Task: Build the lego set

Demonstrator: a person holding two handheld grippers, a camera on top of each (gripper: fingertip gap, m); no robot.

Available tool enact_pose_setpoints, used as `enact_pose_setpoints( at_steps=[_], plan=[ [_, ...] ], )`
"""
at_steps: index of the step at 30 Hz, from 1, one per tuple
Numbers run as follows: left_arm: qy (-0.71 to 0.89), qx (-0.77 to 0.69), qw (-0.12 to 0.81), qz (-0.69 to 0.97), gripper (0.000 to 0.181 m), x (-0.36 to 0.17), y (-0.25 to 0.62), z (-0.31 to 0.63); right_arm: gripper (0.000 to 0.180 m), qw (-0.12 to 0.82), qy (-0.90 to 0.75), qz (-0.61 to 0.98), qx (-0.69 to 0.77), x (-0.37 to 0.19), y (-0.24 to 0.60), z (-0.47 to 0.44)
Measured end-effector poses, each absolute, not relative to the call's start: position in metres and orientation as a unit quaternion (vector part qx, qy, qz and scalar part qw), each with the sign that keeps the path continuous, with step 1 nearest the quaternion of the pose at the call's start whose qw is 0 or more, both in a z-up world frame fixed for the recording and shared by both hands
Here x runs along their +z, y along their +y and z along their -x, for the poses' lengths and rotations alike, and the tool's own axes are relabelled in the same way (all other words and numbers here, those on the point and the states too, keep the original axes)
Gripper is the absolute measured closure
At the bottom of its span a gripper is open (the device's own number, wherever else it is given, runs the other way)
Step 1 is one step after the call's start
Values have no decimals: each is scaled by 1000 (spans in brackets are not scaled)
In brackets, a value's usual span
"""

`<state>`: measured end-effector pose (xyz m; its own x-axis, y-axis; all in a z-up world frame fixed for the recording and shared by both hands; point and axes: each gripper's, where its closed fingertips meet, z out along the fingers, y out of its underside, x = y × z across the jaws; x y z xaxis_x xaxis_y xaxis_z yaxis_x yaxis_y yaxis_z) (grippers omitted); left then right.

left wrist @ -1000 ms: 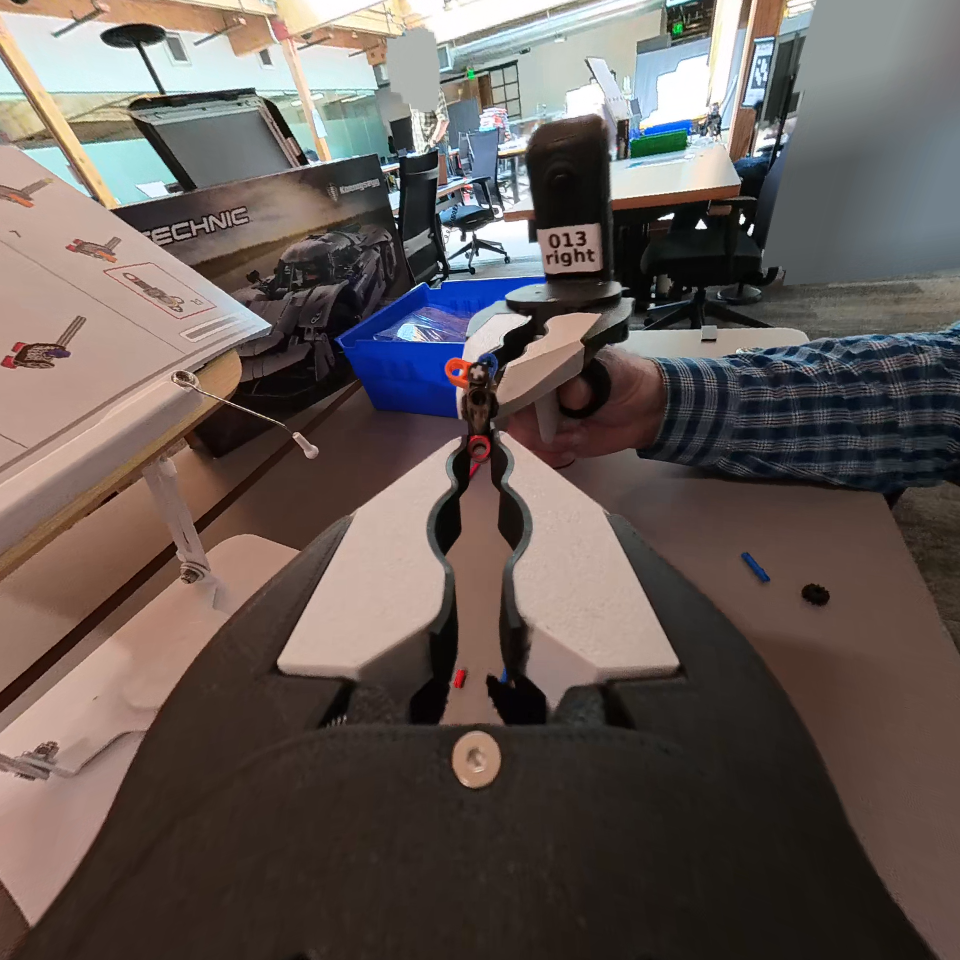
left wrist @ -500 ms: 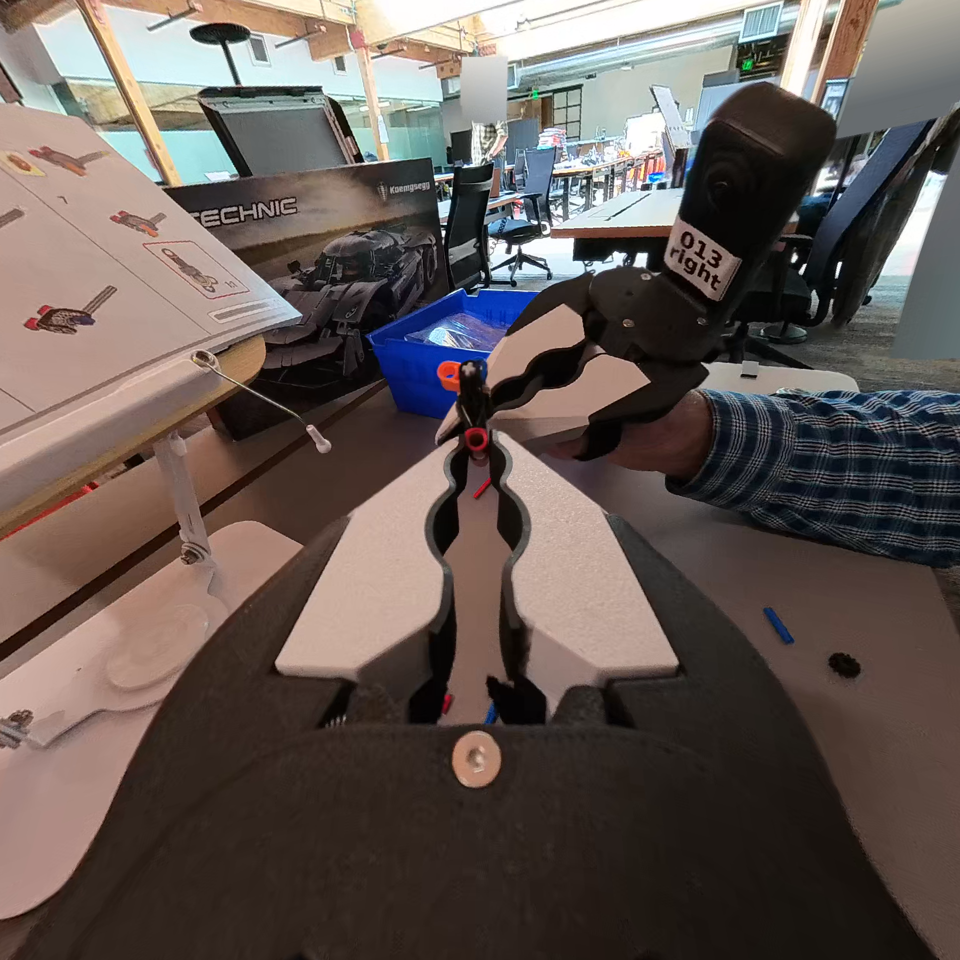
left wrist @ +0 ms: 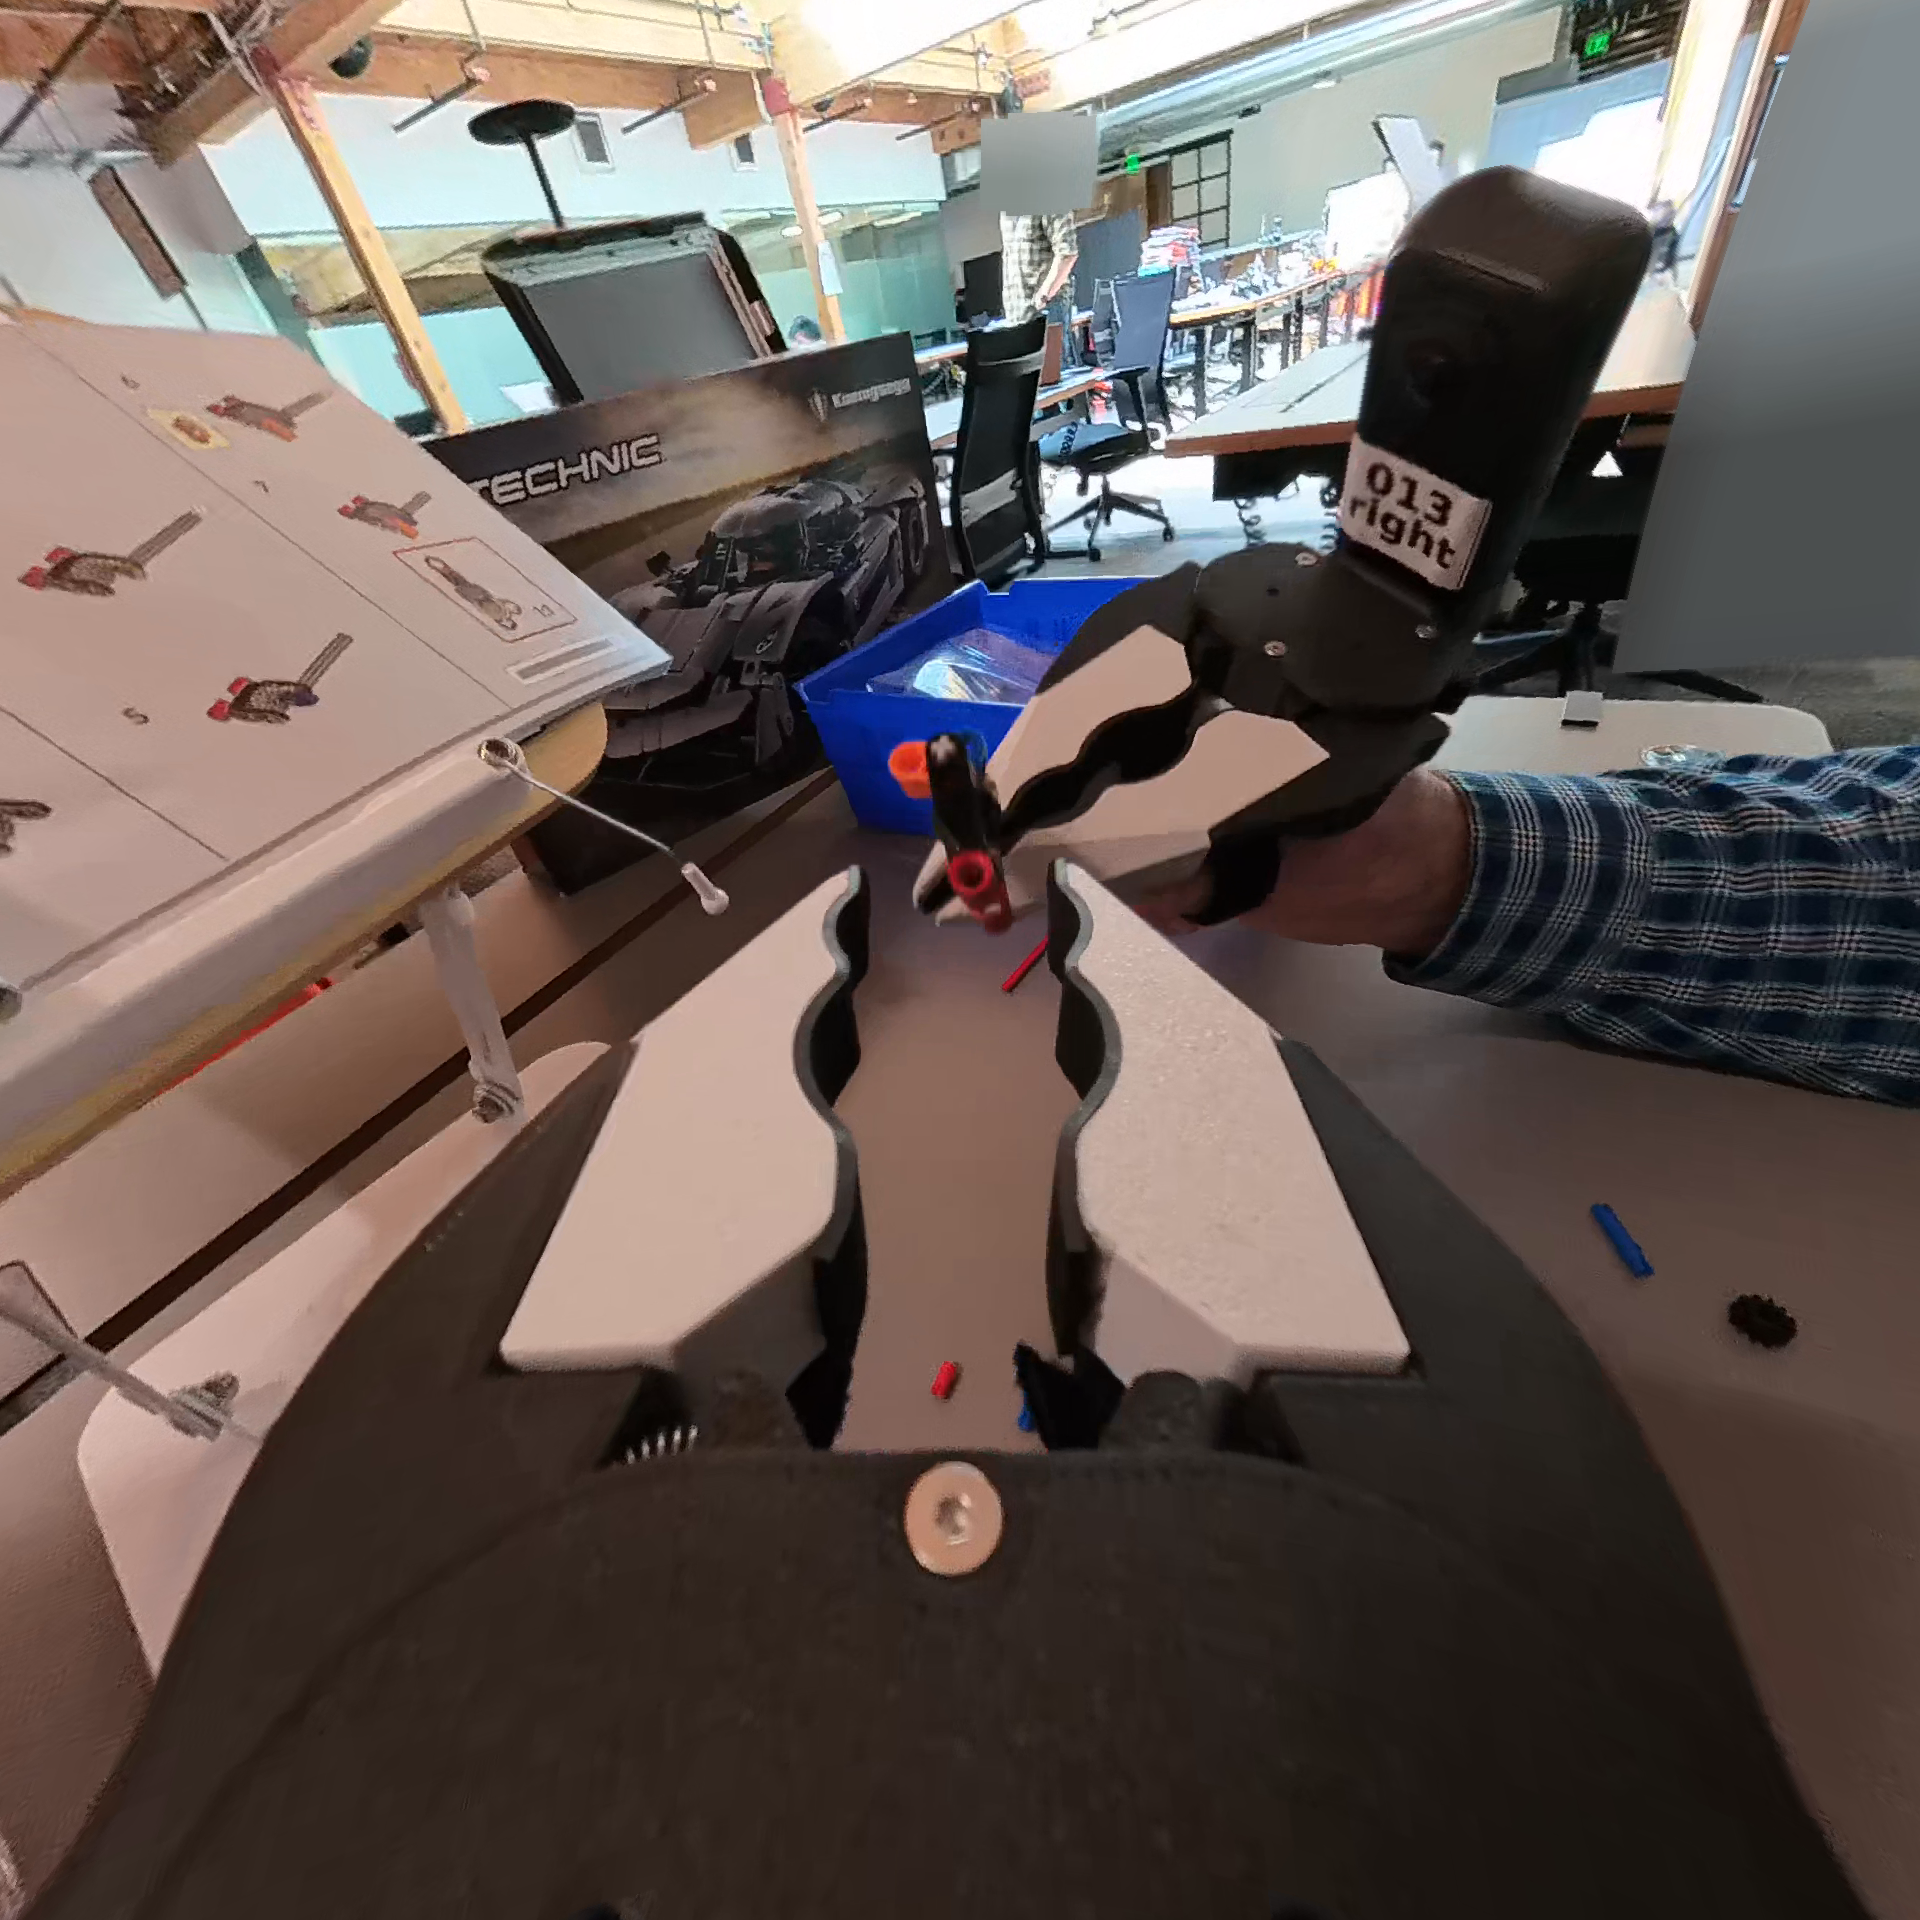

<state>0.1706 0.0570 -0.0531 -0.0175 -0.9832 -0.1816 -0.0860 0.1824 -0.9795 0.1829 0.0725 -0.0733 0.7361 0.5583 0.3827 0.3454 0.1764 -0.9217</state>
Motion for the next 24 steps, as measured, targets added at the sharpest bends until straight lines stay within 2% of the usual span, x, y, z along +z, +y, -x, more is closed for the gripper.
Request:
enact_pose_setpoints(
  at_steps=[1, 4, 5, 11, 18, 22, 24],
  plan=[
    [577, -429, 514, 468, 152, -53, 56, -172, 180, 680, -358, 635, 80, -73, 72, -181],
    [607, -422, 503, 448, 172, -53, 51, -174, 180, 677, -366, 631, 96, -72, 68, -177],
    [618, -427, 492, 439, 173, -52, 47, -174, 180, 675, -370, 629, 107, -72, 66, -176],
    [717, -416, 427, 360, 175, -50, 29, -157, 180, 646, -413, 604, 217, -71, 44, -154],
    [861, -327, 312, 231, 175, -63, -8, -125, 180, 536, -502, 565, 376, -89, -5, -112],
    [903, -282, 265, 187, 175, -71, -18, -116, 179, 504, -536, 561, 379, -99, -17, -101],
    [912, -249, 271, 183, 173, -72, -13, -119, 180, 522, -538, 569, 337, -101, -9, -102]
  ],
)
